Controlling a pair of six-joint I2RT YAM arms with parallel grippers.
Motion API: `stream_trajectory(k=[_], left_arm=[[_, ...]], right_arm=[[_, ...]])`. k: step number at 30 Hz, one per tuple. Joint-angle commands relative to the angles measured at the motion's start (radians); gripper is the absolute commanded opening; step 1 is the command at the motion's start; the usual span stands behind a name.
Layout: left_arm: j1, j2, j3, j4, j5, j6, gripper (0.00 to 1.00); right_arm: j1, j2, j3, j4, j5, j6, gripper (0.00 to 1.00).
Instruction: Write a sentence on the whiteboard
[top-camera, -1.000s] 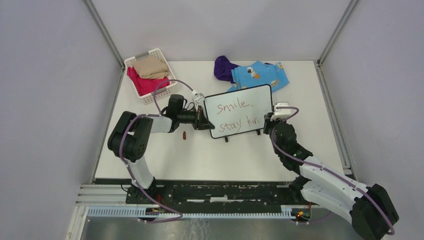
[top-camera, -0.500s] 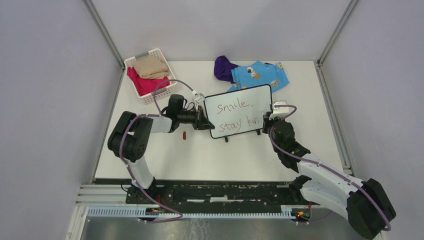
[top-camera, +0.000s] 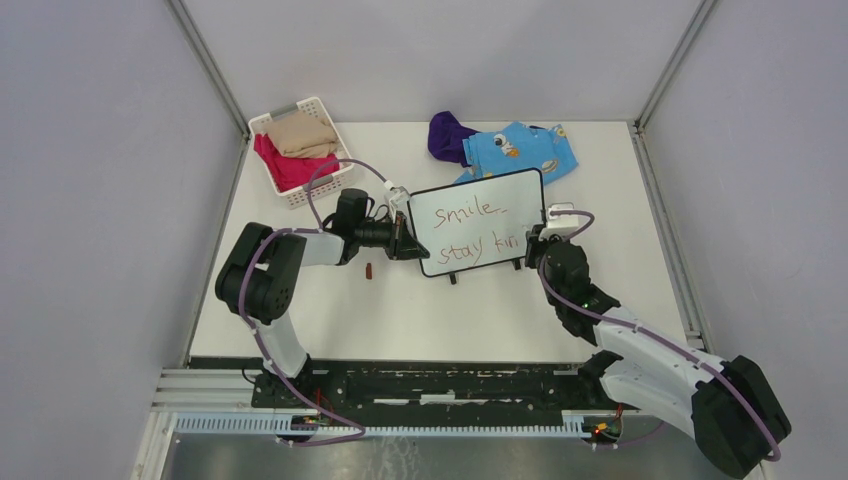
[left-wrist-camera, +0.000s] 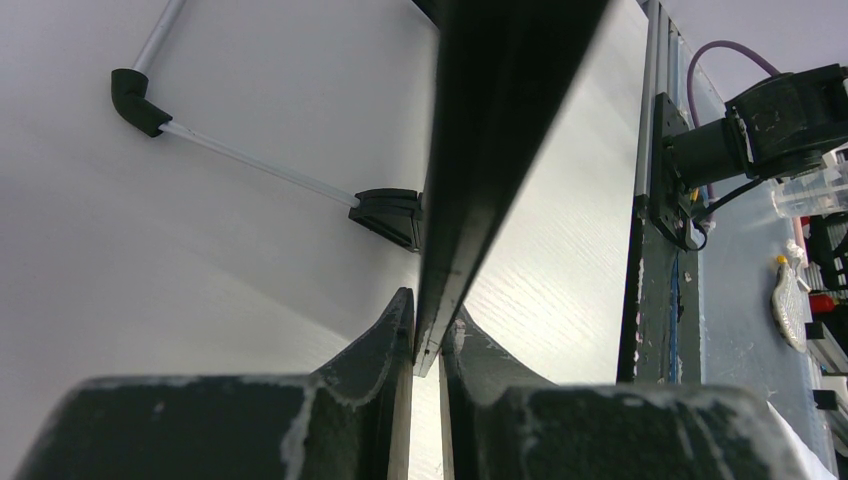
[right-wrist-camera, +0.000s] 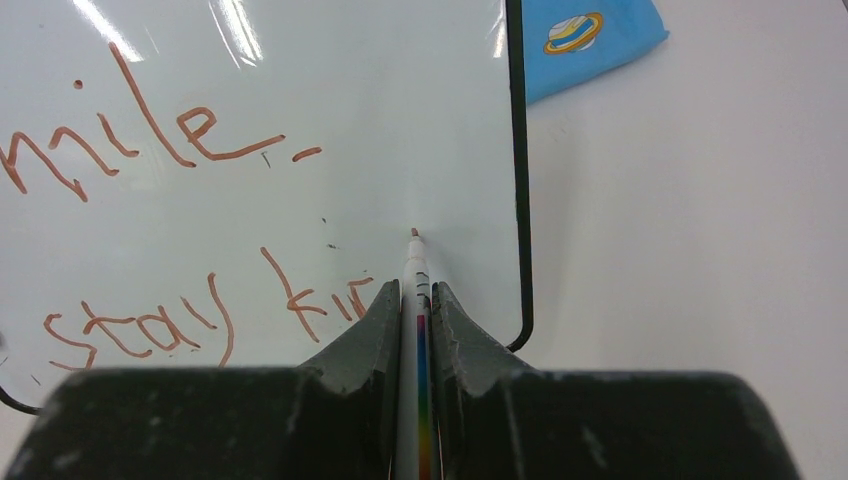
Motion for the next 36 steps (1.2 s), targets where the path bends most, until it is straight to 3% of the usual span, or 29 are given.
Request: stream_trajectory(k=[1, 20, 36], left_arm=[[-0.007, 0.027, 0.004, -0.064, -0.121, 0.074, 0.02], [-0.008, 0.030, 0.004, -0.066, -0.122, 0.074, 0.02], [-0.009, 0.031, 0.004, -0.066, -0.123, 0.075, 0.02]], right_arm=[[-0.005, -0.016, -0.027, 0.024, 0.005, 0.024, 0.00], [-0.004, -0.068, -0.115, 0.007, -0.010, 0.052, 0.00], [-0.005, -0.013, -0.010, 0.021, -0.022, 0.024, 0.00]])
